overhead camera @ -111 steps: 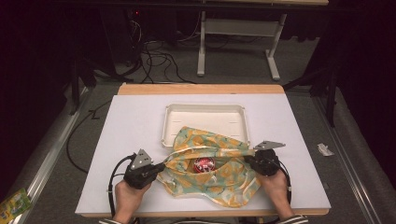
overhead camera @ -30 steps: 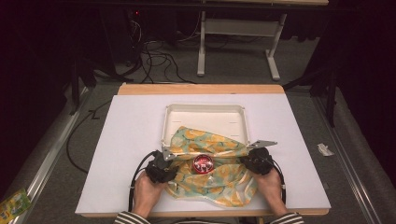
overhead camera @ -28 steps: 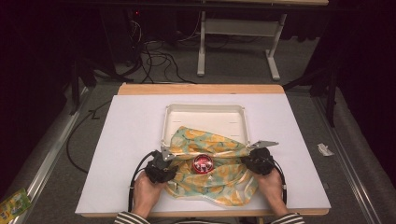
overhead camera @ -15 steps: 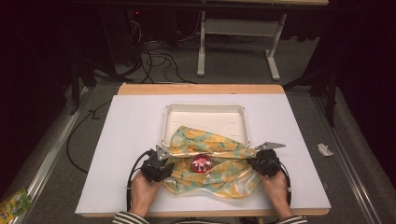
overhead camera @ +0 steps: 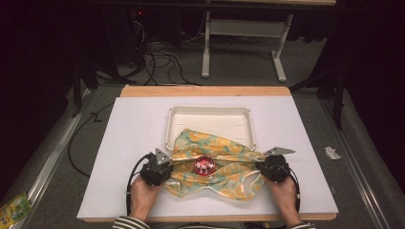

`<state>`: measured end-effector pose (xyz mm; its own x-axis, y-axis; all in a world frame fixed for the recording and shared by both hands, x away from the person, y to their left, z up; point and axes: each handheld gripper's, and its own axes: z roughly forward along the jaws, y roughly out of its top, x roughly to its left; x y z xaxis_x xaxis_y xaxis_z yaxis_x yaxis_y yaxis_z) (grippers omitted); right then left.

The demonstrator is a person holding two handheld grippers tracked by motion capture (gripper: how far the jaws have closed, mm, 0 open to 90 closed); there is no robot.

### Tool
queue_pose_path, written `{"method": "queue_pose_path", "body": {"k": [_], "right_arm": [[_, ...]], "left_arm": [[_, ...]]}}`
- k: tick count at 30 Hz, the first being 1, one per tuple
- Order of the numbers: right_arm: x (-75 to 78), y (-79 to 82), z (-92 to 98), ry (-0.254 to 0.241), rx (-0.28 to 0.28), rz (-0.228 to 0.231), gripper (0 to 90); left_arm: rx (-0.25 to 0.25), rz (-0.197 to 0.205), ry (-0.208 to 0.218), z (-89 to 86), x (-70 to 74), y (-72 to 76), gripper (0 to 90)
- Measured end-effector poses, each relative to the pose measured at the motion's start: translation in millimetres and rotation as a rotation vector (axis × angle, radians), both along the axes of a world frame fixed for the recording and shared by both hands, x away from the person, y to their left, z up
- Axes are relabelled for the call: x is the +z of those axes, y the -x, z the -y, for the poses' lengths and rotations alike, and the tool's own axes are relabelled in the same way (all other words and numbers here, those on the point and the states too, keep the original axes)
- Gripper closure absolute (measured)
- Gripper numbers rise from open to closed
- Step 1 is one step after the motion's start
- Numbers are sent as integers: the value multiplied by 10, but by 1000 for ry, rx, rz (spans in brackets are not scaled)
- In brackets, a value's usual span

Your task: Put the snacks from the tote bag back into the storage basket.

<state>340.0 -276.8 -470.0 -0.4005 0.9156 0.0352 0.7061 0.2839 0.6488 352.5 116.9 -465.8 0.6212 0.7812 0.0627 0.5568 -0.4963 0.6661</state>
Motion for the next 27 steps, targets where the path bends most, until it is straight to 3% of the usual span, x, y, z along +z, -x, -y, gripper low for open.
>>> {"method": "queue_pose_path", "body": {"k": [10,18,24,27], "right_arm": [[-17,19,26,-11,-3,11,900],[-21,16,53,-22,-3,7,900],[3,42,9,16,-11,13,900],[30,91,-42,15,18,20,818]], "left_arm": [[-17,6,6,-95,-70,-9,896],[-33,7,42,-156,-93,-9,900],[-56,-5,72,-174,-97,11,900],[-55,-6,83,-170,-103,9,900]]}}
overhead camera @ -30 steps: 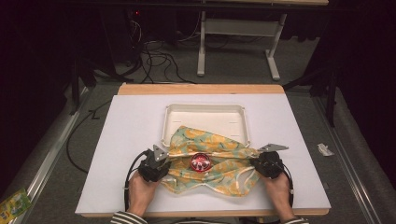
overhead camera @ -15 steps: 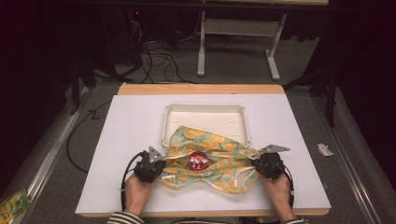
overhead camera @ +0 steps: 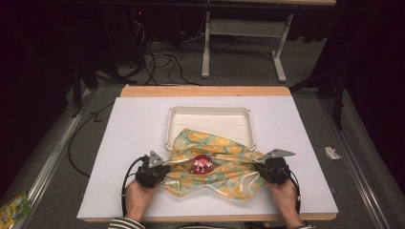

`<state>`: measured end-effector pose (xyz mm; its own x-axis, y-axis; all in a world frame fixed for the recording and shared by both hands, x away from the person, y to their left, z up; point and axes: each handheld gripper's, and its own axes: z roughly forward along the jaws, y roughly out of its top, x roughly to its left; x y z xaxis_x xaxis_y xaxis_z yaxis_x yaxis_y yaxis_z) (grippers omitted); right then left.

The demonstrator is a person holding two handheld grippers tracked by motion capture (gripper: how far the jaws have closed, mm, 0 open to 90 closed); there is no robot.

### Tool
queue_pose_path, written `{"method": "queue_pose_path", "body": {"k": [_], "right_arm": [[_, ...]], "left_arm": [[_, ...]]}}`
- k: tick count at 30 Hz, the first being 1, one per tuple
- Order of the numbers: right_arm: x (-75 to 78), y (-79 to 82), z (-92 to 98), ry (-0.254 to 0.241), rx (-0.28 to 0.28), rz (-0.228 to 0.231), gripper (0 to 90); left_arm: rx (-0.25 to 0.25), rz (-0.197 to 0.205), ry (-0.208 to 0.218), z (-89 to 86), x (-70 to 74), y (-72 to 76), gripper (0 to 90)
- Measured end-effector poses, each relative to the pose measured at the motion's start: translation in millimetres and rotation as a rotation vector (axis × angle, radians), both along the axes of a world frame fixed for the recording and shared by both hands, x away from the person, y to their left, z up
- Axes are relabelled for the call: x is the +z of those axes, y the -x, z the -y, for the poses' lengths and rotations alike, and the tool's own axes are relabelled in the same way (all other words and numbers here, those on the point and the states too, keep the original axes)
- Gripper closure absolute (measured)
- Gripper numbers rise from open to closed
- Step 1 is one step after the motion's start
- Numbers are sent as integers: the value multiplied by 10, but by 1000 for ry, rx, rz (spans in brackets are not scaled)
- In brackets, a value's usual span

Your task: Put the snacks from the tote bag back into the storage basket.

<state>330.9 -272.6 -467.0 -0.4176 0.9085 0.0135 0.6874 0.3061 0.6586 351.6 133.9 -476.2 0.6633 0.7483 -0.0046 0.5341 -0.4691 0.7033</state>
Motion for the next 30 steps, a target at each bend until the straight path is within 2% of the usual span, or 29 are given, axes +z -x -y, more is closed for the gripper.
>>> {"method": "queue_pose_path", "body": {"k": [3,7,10,15,18,21,25,30], "right_arm": [[70,83,-38,-11,24,27,790],[233,238,-58,-62,73,75,749],[339,318,-98,-81,114,100,715],[502,339,-211,-107,160,139,667],[590,232,-299,-105,164,154,625],[625,27,-371,-75,149,157,564],[604,-274,-437,-70,132,107,472],[530,-479,-490,-76,141,63,409]], "left_arm": [[-9,9,-6,6,-3,13,900],[-10,8,0,-1,-7,23,900],[-15,7,1,0,-7,25,900],[-19,9,1,5,-8,29,900],[-20,7,3,5,-8,29,900],[-25,6,1,9,-6,34,900],[-30,4,0,8,-4,38,900],[-30,3,-1,10,-3,37,900]]}}
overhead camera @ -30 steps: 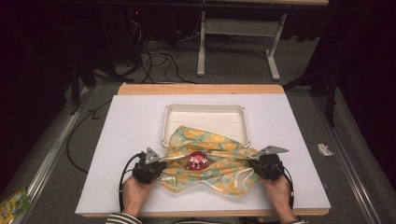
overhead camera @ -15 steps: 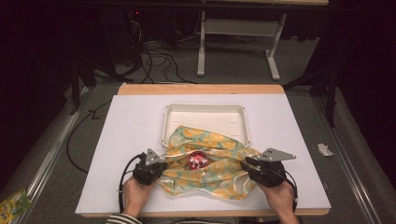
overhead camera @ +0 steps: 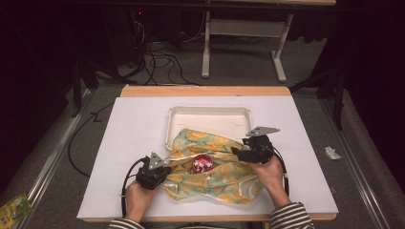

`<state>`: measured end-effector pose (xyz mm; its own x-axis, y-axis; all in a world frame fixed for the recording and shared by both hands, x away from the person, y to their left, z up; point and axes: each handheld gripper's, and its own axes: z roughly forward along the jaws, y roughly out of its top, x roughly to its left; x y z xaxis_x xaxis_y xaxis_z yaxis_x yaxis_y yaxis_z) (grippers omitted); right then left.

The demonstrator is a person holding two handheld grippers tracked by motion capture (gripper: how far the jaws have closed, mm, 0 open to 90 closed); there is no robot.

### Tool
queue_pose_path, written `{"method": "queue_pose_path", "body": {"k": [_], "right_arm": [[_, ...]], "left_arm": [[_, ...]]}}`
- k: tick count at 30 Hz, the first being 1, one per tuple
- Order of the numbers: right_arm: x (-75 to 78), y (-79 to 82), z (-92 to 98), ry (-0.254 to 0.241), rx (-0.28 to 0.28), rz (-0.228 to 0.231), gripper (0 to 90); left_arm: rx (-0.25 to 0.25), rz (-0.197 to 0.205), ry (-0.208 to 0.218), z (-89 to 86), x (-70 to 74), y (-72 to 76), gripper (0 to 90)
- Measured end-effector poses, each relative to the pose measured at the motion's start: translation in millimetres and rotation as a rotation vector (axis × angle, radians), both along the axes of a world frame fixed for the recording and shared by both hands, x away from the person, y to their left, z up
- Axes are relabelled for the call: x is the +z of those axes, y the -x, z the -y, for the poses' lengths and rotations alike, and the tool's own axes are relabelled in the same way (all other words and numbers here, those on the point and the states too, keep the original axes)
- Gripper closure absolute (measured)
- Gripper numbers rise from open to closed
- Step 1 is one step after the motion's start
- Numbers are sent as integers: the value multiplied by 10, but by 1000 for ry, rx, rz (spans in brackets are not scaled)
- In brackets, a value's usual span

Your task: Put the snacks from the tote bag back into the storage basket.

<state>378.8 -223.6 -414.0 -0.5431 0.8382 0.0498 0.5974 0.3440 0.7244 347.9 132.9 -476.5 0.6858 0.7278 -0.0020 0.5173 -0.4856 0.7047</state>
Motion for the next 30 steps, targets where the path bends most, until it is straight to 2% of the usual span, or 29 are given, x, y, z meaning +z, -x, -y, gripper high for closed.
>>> {"method": "queue_pose_path", "body": {"k": [3,5,6,9,11,12,20,25,30], "right_arm": [[-73,-66,-49,12,23,-26,401],[-107,-83,-68,19,31,-38,442],[-124,-84,-78,22,32,-47,484],[-173,-72,-101,38,70,-46,747],[-195,-51,-109,42,88,-68,870],[-207,-36,-109,40,93,-60,900],[-252,130,-66,6,132,-39,900],[-345,158,-49,7,132,-65,900],[-428,145,-63,5,140,-93,900]], "left_arm": [[0,0,1,0,0,1,900],[0,-1,0,1,1,1,900],[0,0,-2,2,2,2,900],[-1,1,-2,3,2,7,900],[-3,1,-2,4,4,13,900],[-3,2,-1,5,5,17,900],[-6,4,16,-1,31,46,875],[-20,8,52,-20,96,97,801],[-41,29,75,-37,238,174,699]]}}
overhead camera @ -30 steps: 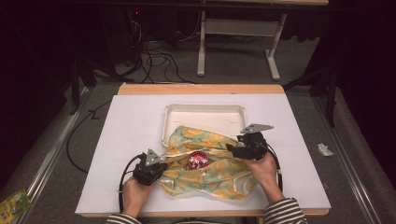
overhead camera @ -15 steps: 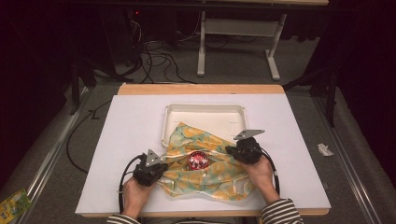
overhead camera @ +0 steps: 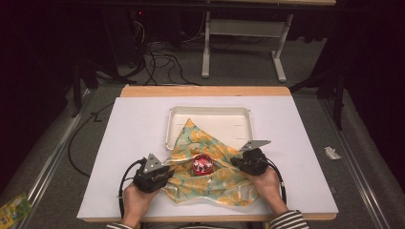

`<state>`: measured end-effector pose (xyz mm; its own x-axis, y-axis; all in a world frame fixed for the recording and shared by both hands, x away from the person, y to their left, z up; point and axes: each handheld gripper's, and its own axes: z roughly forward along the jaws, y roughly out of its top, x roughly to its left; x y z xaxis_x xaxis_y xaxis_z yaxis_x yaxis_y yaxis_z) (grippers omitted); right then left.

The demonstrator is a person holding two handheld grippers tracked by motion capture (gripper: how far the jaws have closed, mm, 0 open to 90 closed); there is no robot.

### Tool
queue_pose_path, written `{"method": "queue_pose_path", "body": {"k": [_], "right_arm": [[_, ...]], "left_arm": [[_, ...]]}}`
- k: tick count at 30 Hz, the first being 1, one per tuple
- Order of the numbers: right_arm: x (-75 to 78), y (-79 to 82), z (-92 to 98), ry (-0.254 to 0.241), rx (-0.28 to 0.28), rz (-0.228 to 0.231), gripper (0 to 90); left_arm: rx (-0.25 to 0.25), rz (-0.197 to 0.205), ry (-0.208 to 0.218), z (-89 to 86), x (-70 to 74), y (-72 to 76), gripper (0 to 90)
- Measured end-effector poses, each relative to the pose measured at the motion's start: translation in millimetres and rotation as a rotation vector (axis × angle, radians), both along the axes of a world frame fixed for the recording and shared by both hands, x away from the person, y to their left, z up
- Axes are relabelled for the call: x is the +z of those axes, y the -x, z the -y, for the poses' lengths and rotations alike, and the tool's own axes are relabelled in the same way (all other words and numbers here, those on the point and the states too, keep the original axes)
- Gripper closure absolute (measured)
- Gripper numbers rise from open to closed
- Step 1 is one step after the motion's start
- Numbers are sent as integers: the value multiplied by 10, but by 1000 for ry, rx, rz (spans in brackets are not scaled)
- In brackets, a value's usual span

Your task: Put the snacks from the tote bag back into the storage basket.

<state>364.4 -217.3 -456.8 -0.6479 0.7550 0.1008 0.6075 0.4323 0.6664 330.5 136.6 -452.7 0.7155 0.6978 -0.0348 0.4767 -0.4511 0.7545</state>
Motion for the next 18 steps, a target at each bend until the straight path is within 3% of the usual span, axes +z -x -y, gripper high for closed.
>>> {"method": "queue_pose_path", "body": {"k": [5,9,18], "right_arm": [[-47,-18,-3,3,4,-16,900],[-73,-25,-12,7,4,-29,900],[-103,-45,-25,18,13,-37,900]], "left_arm": [[7,17,44,-42,167,17,616],[20,34,53,-48,257,-13,555],[46,8,58,63,339,-382,500]]}}
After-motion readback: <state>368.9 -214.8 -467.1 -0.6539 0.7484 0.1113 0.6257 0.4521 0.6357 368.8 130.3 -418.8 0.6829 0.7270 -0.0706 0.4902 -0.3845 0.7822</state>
